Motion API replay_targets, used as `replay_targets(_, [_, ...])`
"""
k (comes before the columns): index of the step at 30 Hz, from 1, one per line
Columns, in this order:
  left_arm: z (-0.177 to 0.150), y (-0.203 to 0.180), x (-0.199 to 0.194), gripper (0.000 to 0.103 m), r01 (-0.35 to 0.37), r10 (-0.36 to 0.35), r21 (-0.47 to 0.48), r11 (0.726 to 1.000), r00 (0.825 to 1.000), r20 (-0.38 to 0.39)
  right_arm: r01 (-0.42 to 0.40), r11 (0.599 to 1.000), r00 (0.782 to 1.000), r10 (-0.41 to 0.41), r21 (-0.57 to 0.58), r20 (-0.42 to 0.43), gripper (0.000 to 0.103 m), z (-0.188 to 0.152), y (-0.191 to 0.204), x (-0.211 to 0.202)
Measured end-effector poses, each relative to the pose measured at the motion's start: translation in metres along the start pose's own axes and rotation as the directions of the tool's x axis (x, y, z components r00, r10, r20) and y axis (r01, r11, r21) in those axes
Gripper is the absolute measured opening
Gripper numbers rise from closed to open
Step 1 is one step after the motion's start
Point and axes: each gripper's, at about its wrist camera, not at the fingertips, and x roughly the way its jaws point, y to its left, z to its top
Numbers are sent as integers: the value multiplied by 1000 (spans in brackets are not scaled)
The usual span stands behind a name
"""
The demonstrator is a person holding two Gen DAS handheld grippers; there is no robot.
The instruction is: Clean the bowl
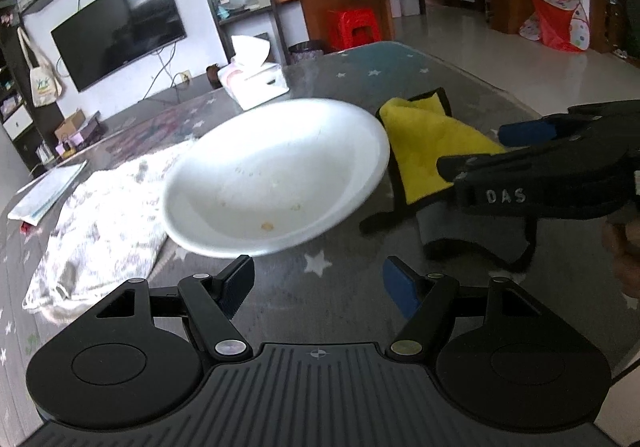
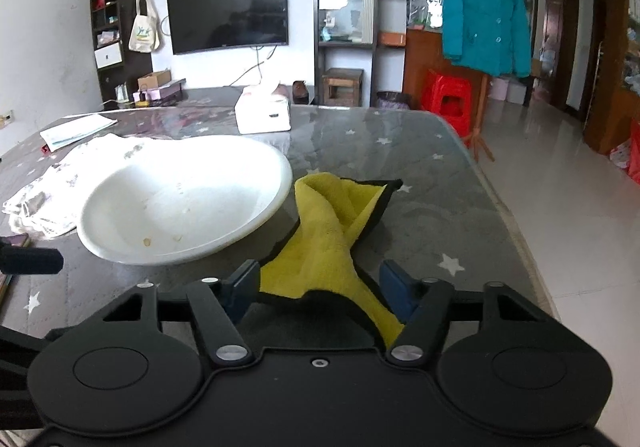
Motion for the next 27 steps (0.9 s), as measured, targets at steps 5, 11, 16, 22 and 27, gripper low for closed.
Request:
replay_targets(5, [7,-2,9,72,7,-7,28,1000,1000,7,-18,1000,1000,18,0,-26,62,1,-2,10])
replay_targets(11, [16,-6,21,72,26,-27,76,997,1000,9,-38,999,997,37,-13,-67,46,3,-5,26])
replay_targets(16, [26,-11,34,68,47,-49,119,992,999,16,-61,998,994,59,-20,-95,32,1,-7,35])
replay_targets(22, [32,-15,46,58,69,-71,141,988,997,6,-70,995,994,64,-69,-92,22,0,-5,30])
replay_targets(27, [33,-17,58,50,84,-83,152,985,996,-11,-43,997,996,38,-64,-83,21,-5,-12,21])
